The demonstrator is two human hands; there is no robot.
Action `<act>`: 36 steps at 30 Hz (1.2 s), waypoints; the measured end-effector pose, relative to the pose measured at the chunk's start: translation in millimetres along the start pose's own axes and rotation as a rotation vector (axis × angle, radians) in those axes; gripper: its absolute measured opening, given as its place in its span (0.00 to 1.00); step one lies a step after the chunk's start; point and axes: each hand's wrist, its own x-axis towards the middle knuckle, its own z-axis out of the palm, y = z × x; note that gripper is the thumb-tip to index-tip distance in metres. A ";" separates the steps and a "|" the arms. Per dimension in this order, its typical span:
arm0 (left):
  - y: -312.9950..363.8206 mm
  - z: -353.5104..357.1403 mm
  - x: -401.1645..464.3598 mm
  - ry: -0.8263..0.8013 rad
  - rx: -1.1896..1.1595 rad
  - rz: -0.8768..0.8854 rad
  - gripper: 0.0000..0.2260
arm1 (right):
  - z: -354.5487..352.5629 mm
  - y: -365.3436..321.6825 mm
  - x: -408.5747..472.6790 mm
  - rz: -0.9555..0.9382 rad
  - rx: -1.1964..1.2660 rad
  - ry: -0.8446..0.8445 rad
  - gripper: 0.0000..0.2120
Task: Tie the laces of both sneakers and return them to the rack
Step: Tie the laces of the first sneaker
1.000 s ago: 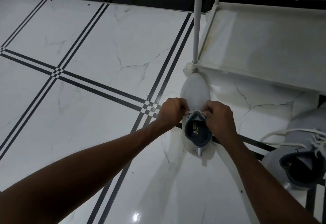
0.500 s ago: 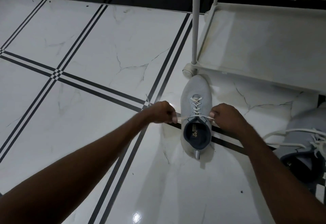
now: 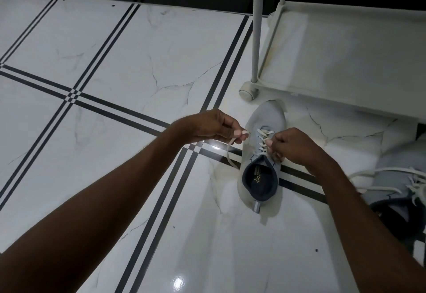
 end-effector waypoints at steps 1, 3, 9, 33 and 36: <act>0.6 1.9 2.0 0.001 -0.013 0.019 0.08 | 0.2 -0.1 -1.4 0.010 0.055 -0.009 0.13; 2.2 5.7 5.3 -0.010 -0.063 0.037 0.06 | -4.0 0.2 -4.7 0.035 0.136 -0.060 0.11; 3.4 21.3 13.1 -0.017 -0.269 0.081 0.07 | -23.2 -14.2 -13.3 0.235 0.244 -0.119 0.10; -7.4 46.8 50.0 0.165 -0.212 0.073 0.09 | -10.7 -9.3 -14.4 -0.057 0.476 0.180 0.11; -7.6 48.4 51.7 0.123 -0.210 0.065 0.10 | -8.6 -8.1 -12.4 -0.003 0.473 0.240 0.14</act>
